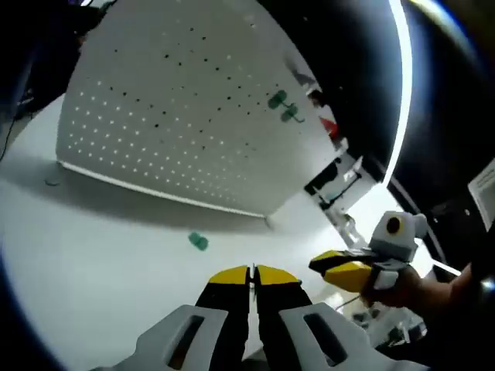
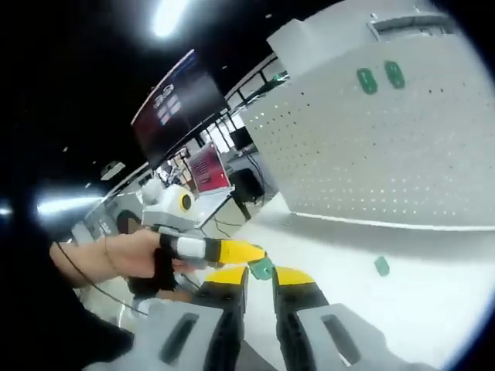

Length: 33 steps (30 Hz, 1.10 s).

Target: Insert the hook assembly into the mounting plate slot until the hook locks in place.

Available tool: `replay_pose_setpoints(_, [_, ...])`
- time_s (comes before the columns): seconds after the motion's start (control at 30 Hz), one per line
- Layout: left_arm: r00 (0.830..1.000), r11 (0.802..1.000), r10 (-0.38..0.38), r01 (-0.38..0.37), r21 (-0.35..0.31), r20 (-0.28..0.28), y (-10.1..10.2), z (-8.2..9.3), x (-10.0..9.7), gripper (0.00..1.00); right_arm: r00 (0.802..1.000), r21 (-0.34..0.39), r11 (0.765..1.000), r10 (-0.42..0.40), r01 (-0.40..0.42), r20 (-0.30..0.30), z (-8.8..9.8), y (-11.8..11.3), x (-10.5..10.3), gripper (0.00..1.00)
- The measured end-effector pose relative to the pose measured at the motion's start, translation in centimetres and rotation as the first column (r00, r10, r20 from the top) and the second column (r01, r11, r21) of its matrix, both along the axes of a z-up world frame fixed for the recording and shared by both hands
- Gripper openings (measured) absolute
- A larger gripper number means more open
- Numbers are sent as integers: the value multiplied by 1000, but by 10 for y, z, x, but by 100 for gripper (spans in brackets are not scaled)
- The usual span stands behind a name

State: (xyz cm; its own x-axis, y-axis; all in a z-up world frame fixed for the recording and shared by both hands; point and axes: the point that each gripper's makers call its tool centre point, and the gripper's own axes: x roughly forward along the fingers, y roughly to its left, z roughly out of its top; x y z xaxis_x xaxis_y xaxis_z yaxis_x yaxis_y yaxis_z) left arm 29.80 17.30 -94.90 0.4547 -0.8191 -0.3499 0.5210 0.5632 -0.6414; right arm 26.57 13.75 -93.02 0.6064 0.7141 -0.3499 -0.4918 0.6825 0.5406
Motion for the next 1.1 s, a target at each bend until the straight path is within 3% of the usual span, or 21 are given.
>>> replay_pose_setpoints(0.17, [988,998,-37,28,63,148,-9,2,-2,1,994,32,997,-68,71,-90,-12,-6,-8,11])
replay_pose_setpoints(0.2, [987,998,-43,34,61,152,-12,3,-4,1,990,63,993,-89,97,-113,-13,-6,-9,11])
replay_pose_setpoints(0.33, [980,998,-49,43,37,194,-15,11,-4,1,986,78,990,-105,116,-127,-16,-9,-11,12])
replay_pose_setpoints(0.43, [956,996,-66,48,69,286,-15,19,-1,1,987,68,992,-93,102,-129,-16,-7,-14,13])
replay_pose_setpoints(0.57, [950,997,-68,50,64,305,-16,24,-1,1,972,234,958,-119,166,-204,-2,-2,-10,15])
replay_pose_setpoints(0.7, [939,997,-72,56,59,337,-17,29,-1,1,975,222,962,-114,156,-192,-3,-1,-7,16])
replay_pose_setpoints(0.8, [932,997,-75,59,55,355,-19,32,-2,1,969,287,940,-121,181,-217,2,4,-3,16])
replay_pose_setpoints(1.1, [907,997,-70,46,68,415,-19,38,-2,1,946,365,895,-156,257,-283,3,7,6,16])
